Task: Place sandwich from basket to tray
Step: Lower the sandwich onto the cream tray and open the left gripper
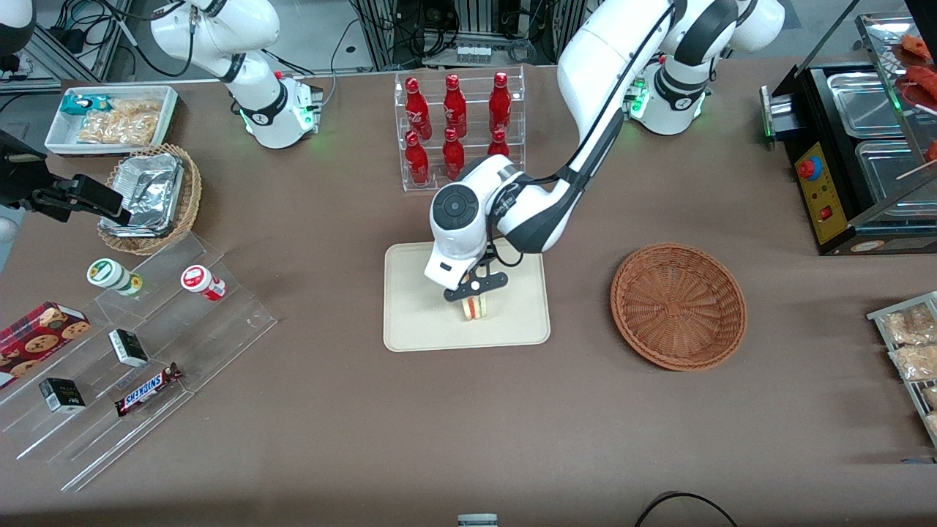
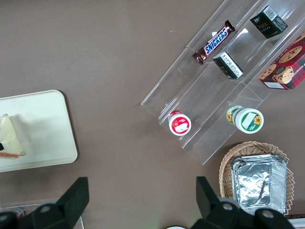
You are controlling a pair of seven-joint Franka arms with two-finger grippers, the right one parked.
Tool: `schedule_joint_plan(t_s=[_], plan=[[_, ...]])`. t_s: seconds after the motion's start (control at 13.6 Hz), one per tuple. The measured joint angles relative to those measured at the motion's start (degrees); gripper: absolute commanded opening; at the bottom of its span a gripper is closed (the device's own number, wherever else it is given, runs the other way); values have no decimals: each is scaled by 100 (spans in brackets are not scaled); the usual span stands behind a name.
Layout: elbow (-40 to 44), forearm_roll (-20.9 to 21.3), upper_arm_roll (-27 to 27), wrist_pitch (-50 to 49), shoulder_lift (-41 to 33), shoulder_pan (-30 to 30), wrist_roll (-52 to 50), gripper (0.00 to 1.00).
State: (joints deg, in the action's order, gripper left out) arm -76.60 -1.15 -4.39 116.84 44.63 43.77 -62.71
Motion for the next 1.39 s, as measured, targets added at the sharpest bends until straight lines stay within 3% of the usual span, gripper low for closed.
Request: schedule_joint_plan(t_s=[0.22, 0.29, 0.37, 0.88, 1.17, 1.39], plan=[[46, 1, 0, 144, 151, 8, 0, 13], [50, 1, 0, 165, 177, 9, 0, 32], [53, 1, 0, 171, 189, 10, 0, 99], [265, 44, 0, 157, 112, 14, -67, 100], [277, 438, 36, -246, -378, 4, -61, 100], [237, 461, 92, -738, -633, -109, 15, 100]])
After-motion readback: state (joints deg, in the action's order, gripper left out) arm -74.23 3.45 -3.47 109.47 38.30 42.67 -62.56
